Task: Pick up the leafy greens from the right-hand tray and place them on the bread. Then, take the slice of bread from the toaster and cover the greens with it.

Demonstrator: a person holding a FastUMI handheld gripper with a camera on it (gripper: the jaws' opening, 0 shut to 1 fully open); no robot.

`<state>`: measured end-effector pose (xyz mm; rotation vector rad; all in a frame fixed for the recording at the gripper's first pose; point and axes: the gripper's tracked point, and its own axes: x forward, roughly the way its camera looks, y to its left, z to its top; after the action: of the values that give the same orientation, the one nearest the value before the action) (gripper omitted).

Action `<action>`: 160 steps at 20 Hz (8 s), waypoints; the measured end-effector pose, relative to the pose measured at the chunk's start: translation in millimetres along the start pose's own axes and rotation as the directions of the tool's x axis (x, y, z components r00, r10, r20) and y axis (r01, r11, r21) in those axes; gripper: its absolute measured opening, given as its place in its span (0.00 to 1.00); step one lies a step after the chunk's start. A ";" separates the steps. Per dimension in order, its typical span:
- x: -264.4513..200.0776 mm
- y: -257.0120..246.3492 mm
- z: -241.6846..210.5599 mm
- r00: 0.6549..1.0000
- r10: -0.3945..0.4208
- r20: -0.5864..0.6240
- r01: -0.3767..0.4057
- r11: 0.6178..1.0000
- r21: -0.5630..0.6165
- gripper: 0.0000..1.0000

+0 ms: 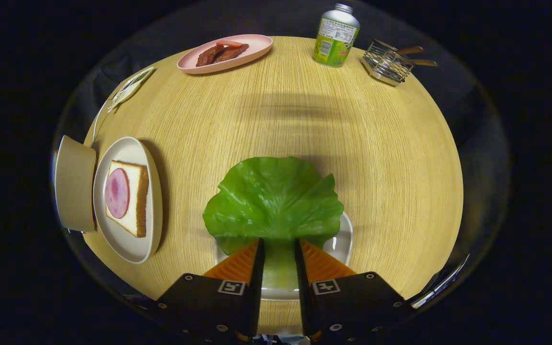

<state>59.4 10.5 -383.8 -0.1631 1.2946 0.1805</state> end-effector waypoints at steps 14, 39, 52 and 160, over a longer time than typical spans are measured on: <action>-84.2 14.3 20.9 0.993 0.020 0.116 -0.021 1.000 0.007 0.01; -88.4 237.4 58.4 0.976 0.182 0.122 -0.142 0.949 -0.281 0.03; -58.2 214.0 41.4 0.989 0.118 0.085 -0.094 0.966 -0.240 0.46; -45.1 170.7 53.6 0.871 0.425 0.245 -0.477 0.851 0.220 0.54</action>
<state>59.7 186.8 -329.4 0.3989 1.1373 0.4083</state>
